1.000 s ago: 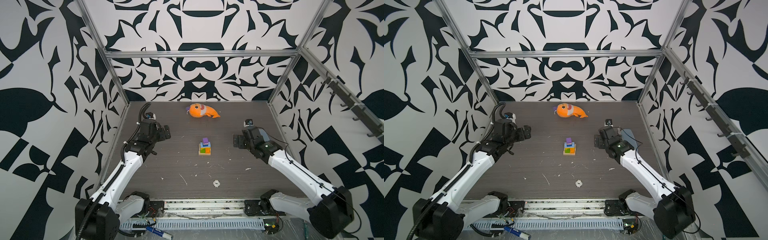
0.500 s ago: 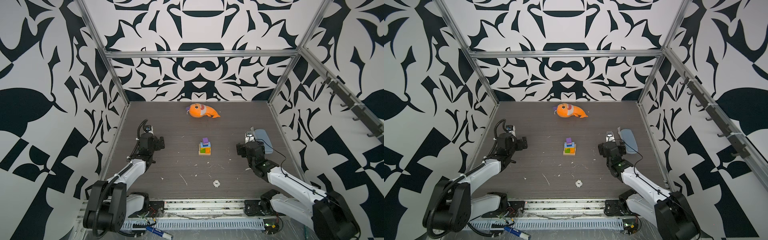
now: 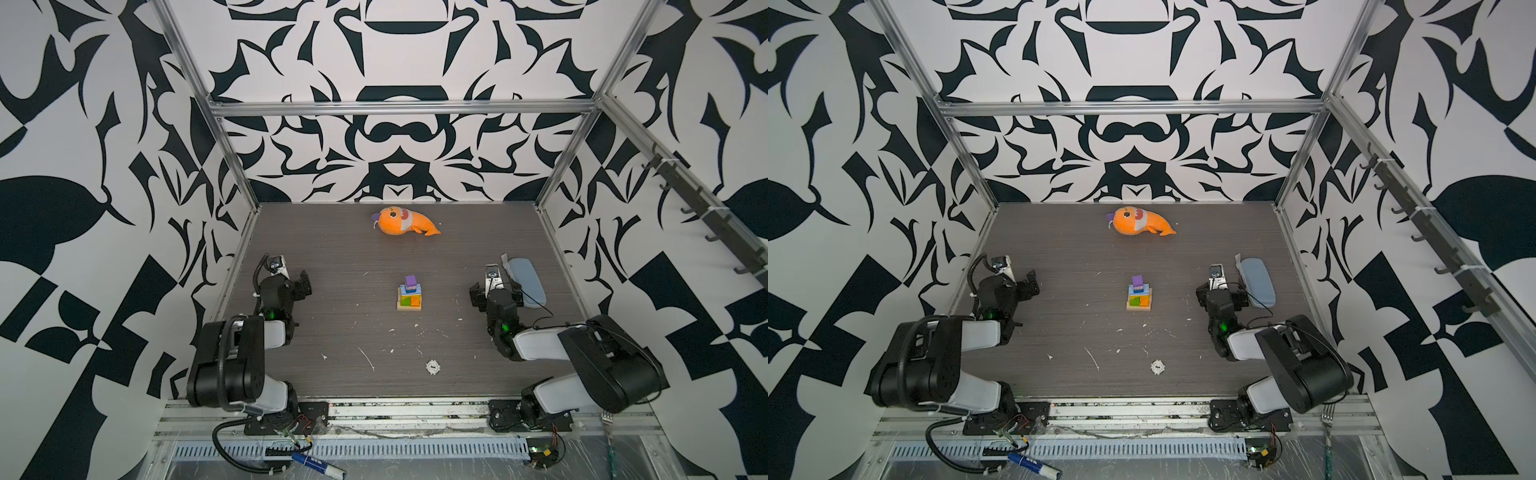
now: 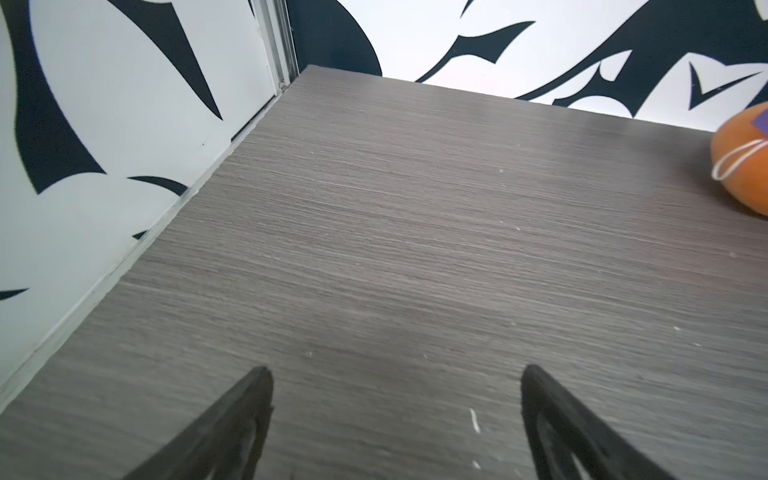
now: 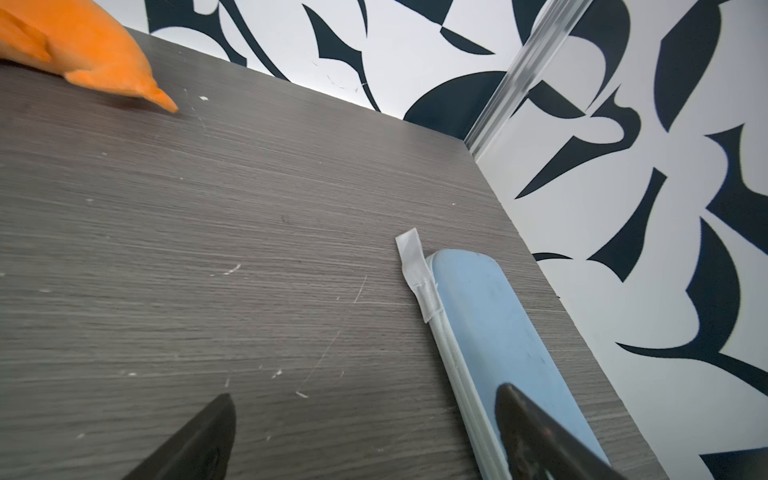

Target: Build the wood block tower

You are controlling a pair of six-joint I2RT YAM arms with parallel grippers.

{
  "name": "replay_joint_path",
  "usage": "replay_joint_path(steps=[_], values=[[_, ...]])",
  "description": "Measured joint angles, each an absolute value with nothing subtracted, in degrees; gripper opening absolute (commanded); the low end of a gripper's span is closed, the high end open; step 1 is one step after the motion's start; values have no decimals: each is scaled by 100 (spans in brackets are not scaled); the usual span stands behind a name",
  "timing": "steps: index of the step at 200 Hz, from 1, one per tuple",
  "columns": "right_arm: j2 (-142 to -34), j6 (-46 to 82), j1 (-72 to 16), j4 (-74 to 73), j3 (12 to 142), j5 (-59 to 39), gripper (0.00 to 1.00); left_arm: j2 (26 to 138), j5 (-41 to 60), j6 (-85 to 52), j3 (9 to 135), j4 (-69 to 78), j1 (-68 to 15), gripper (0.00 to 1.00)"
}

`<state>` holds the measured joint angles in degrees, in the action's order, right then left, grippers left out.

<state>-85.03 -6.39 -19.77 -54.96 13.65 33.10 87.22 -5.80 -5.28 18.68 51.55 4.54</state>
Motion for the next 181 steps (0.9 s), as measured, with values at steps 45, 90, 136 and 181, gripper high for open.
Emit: replay_joint_path(steps=[45, 90, 136, 181], values=[[-8855, -458, -1339, -5999, 1398, 2897, 100, 8890, -644, -657, 1918, 5231, 456, 99], [-9032, -34, -718, -5649, 1809, 2460, 100, 8890, -775, -703, 2073, 5100, 454, 99], [-9017, 58, -709, -5437, 1809, 2058, 100, 8890, -794, -725, 2073, 5096, 456, 99], [-9017, -84, -698, -5325, 1826, 1350, 100, 8890, -794, -727, 2073, 5096, 456, 99]])
